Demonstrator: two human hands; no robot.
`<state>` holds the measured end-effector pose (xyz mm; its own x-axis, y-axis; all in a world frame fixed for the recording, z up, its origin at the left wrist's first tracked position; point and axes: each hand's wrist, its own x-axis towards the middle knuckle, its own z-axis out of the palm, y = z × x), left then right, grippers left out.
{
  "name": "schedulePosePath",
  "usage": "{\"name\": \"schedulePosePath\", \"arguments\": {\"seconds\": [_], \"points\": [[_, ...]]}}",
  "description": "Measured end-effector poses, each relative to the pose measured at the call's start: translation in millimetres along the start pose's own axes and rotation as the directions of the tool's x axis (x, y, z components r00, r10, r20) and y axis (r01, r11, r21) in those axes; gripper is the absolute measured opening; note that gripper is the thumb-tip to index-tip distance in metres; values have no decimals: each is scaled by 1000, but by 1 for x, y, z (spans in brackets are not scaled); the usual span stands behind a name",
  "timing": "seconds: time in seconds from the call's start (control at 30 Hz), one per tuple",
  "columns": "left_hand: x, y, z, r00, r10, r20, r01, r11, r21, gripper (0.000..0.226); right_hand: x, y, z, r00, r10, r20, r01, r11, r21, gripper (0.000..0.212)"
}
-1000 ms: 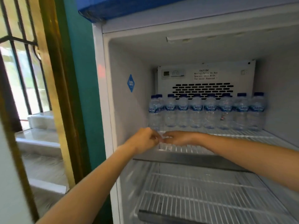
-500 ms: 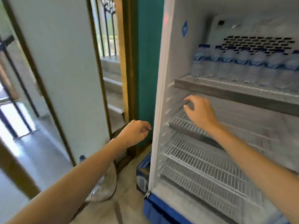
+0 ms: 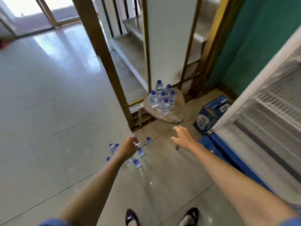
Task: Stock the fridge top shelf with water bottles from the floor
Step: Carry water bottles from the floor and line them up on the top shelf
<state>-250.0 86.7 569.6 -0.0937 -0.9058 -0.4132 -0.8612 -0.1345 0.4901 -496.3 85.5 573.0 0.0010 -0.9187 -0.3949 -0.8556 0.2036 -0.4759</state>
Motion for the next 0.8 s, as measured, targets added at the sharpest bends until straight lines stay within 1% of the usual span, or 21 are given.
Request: {"name": "schedulePosePath", "arguments": {"seconds": [0.1, 0.2, 0.3, 0.37, 0.47, 0.53, 0.63, 0.7, 0.8], "points": [[-5, -82, 9, 997, -61, 52, 61, 998, 3, 32, 8, -22, 84, 987, 108, 120, -115, 992, 56, 55], [4, -150, 25, 987, -146, 67, 149, 988, -34, 34, 17, -32, 154, 965, 154, 213, -171, 983, 64, 57], [25, -198, 58, 973, -218, 81, 223, 972, -68, 36, 38, -26, 209, 949, 179, 261, -208, 974, 87, 55], [46, -223, 92, 968, -233, 96, 243, 964, -106, 38, 63, -15, 245, 939, 209, 273, -258, 953, 157, 55], [94, -256, 161, 967, -242, 83, 254, 946, -202, 44, 116, 11, 312, 933, 273, 233, -342, 874, 346, 57], [130, -281, 218, 970, -240, 39, 241, 928, -284, 52, 158, 35, 366, 938, 294, 184, -346, 835, 429, 59], [180, -322, 305, 973, -230, -27, 206, 914, -350, 72, 219, 74, 453, 950, 293, 111, -308, 805, 508, 68], [211, -350, 360, 971, -224, -84, 176, 905, -387, 86, 258, 98, 506, 962, 265, 70, -260, 801, 539, 77], [253, -381, 429, 965, -198, -170, 105, 891, -441, 95, 314, 124, 569, 981, 191, 18, -166, 796, 583, 86]]}}
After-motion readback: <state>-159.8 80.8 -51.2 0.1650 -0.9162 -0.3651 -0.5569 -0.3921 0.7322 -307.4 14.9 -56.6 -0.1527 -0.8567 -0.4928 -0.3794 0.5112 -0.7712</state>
